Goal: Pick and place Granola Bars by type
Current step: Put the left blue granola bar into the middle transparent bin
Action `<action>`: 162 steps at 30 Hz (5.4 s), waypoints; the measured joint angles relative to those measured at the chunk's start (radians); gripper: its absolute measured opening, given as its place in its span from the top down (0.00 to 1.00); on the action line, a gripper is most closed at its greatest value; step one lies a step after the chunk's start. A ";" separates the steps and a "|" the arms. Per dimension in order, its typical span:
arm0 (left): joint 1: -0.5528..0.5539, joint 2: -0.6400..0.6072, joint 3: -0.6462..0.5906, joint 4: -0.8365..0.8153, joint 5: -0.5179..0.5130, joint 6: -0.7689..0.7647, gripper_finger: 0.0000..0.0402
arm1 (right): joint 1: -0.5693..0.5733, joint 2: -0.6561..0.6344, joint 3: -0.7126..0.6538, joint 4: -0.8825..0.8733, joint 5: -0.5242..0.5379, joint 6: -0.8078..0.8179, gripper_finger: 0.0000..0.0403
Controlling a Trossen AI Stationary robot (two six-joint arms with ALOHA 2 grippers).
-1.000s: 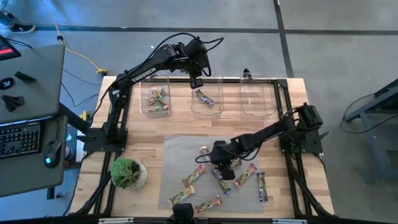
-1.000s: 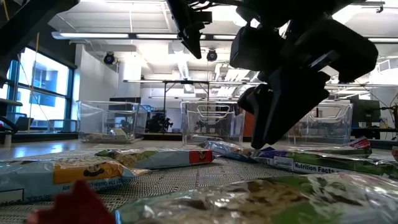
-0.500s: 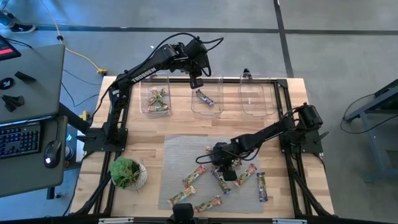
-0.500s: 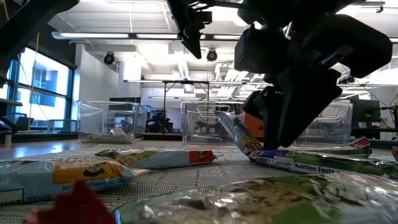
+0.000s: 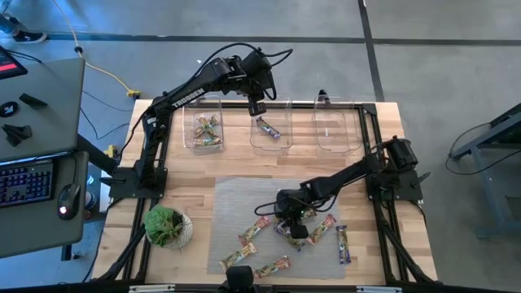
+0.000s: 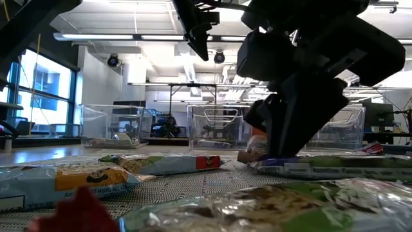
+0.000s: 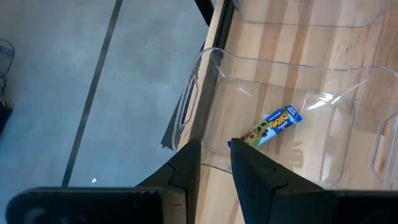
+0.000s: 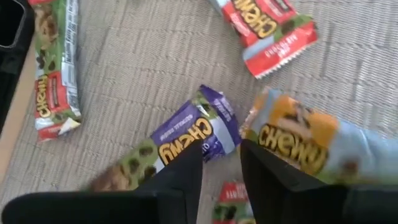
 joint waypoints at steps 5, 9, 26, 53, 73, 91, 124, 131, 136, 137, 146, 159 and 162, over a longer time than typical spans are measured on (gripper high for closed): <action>0.000 0.000 0.000 0.000 0.000 0.000 0.79 | -0.005 0.033 0.001 0.061 -0.042 -0.024 0.78; 0.000 0.000 0.000 -0.001 0.003 0.002 0.79 | -0.015 0.036 0.001 0.073 -0.042 -0.046 0.78; 0.000 0.000 0.000 -0.006 0.003 0.003 0.79 | -0.030 -0.001 0.000 0.033 -0.066 0.012 0.77; 0.000 0.000 0.000 -0.024 0.024 -0.027 0.79 | 0.308 -0.036 0.000 0.037 0.469 0.251 0.66; 0.000 0.000 0.000 -0.022 0.023 -0.027 0.79 | 0.311 -0.038 0.003 -0.156 0.503 0.330 0.66; 0.000 0.000 0.000 -0.019 0.022 -0.023 0.79 | 0.298 -0.044 -0.002 -0.109 0.354 0.430 0.67; 0.000 -0.005 0.000 0.028 -0.081 0.038 0.79 | -0.022 -0.484 -0.001 -0.283 0.655 0.055 0.99; 0.029 -0.107 0.000 0.040 -0.038 0.038 0.79 | -0.401 -0.488 0.000 -0.017 0.556 -0.182 1.00; 0.092 -0.184 0.001 0.051 0.066 0.035 0.79 | -0.640 -0.386 0.000 0.113 0.427 -0.284 1.00; 0.107 -0.192 0.001 0.045 0.077 0.026 0.79 | -0.682 -0.366 0.000 0.102 0.401 -0.290 1.00; 0.224 -0.175 0.001 0.010 0.168 -0.027 0.79 | -0.815 -0.187 0.000 0.104 0.299 -0.279 1.00; 0.242 -0.114 0.000 0.004 0.252 0.003 0.79 | -0.807 -0.099 0.002 0.139 0.220 -0.340 0.94; 0.242 -0.113 -0.001 0.003 0.251 0.003 0.79 | -0.807 -0.099 0.002 0.167 0.224 -0.383 0.88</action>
